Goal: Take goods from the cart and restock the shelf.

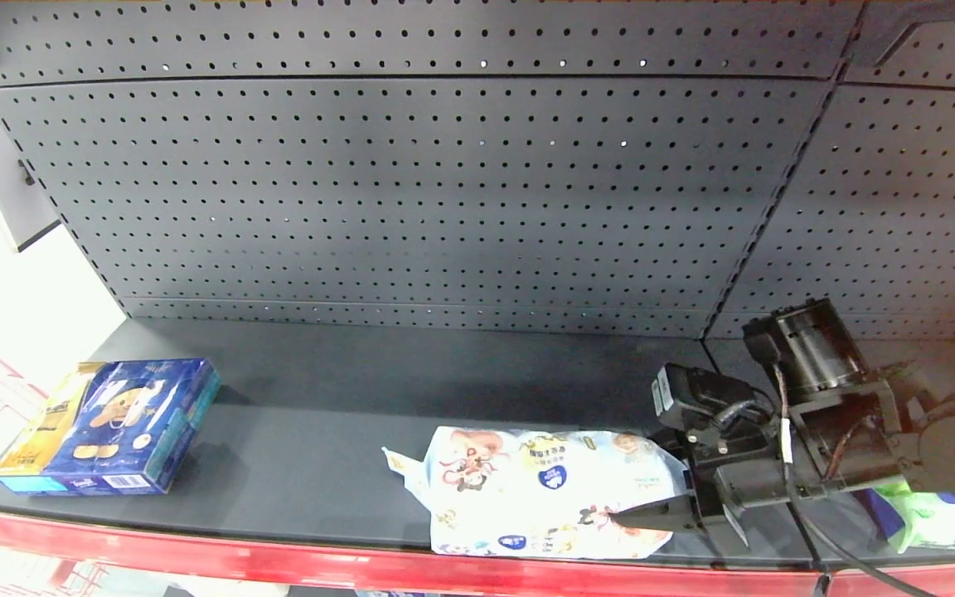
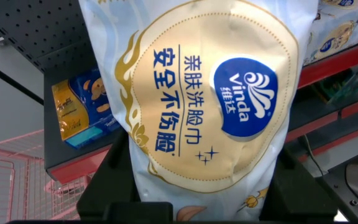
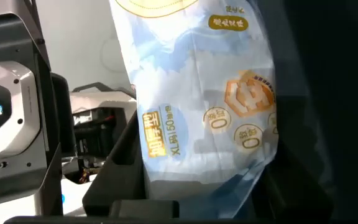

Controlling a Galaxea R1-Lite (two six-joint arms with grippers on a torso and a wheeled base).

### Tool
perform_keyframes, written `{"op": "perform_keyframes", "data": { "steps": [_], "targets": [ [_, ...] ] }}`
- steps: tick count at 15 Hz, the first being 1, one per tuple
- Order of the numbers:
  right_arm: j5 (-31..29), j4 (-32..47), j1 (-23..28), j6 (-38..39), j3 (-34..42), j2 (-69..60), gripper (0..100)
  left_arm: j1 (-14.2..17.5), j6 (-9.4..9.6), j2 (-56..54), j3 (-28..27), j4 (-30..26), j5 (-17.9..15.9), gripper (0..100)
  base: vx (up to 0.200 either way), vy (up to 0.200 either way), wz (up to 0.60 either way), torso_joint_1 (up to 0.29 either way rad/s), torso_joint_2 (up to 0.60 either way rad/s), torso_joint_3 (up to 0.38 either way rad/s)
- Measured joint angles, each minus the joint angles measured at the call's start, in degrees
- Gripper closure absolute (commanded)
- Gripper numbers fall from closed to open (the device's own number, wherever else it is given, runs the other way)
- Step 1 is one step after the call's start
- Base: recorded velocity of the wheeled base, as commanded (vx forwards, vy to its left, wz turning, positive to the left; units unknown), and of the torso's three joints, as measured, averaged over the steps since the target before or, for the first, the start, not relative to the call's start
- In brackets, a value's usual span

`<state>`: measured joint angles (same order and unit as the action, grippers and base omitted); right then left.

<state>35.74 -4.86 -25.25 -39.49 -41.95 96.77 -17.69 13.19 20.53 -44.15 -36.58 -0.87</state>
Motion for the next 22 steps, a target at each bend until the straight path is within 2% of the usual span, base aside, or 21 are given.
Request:
{"op": "perform_keyframes", "data": {
  "steps": [11,12,18,22],
  "targets": [
    [-3.5,0.0,-2.6,1.6,2.0,-1.4,100,0.0,-0.2,0.0,0.2,0.0,0.0,100,0.0,0.0,0.0,0.0,0.0,0.0],
    [-3.5,0.0,-2.6,2.0,1.8,-1.3,0,0.0,-0.17,0.0,0.3,0.0,0.0,100,0.0,0.0,0.0,0.0,0.0,0.0],
    [-4.3,0.2,-2.2,4.7,1.3,-3.2,0,0.0,-0.17,0.4,0.3,-0.1,-0.2,100,0.0,0.0,0.0,0.0,0.0,0.0],
    [-5.0,0.0,0.2,6.3,1.8,-8.0,0,-0.1,-0.17,2.0,0.4,-0.2,-2.5,100,0.0,0.0,0.0,0.0,0.0,0.0]
  ]
}}
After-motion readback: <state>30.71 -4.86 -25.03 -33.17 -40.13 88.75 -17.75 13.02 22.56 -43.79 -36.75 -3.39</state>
